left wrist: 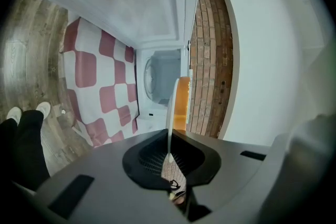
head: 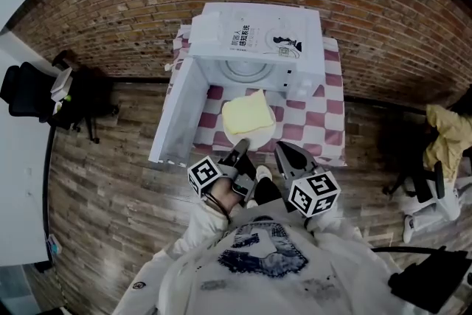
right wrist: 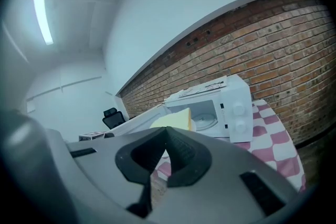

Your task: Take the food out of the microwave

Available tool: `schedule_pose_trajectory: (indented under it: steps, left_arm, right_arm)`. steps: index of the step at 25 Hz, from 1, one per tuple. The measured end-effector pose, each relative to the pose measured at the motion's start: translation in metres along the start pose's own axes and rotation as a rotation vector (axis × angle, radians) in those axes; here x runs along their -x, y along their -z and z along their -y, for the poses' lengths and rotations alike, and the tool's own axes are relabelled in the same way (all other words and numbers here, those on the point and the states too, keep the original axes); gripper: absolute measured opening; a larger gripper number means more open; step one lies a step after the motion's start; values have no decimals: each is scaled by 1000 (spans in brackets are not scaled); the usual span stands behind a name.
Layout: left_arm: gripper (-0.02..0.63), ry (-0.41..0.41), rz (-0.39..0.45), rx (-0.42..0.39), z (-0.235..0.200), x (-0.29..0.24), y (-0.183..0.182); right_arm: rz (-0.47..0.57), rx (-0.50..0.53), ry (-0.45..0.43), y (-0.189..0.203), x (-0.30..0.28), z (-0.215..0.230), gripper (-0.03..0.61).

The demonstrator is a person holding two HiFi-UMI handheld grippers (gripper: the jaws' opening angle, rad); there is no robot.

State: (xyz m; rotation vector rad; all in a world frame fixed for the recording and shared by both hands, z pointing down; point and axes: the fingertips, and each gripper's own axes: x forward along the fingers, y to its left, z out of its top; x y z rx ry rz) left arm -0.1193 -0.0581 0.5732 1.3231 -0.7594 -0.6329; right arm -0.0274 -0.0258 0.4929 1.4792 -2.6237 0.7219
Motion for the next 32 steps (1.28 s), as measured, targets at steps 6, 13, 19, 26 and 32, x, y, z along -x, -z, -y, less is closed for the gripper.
schedule_pose_trajectory:
  steps: [6, 13, 19, 26, 32]
  left_arm:
    - [18, 19, -4, 0, 6, 19, 11]
    - [18, 51, 3, -6, 13, 30, 6]
    - [18, 43, 8, -10, 12, 38, 0]
    - [18, 52, 9, -16, 17, 41, -1]
    - [18, 42, 11, -34, 13, 41, -5]
  right_arm:
    - [5, 9, 7, 5, 11, -11, 14]
    - [10, 11, 1, 7, 14, -21, 14]
    - [4, 3, -2, 11, 15, -27, 14]
    - [0, -1, -4, 13, 15, -28, 14]
    - [-4, -4, -5, 14, 12, -28, 14]
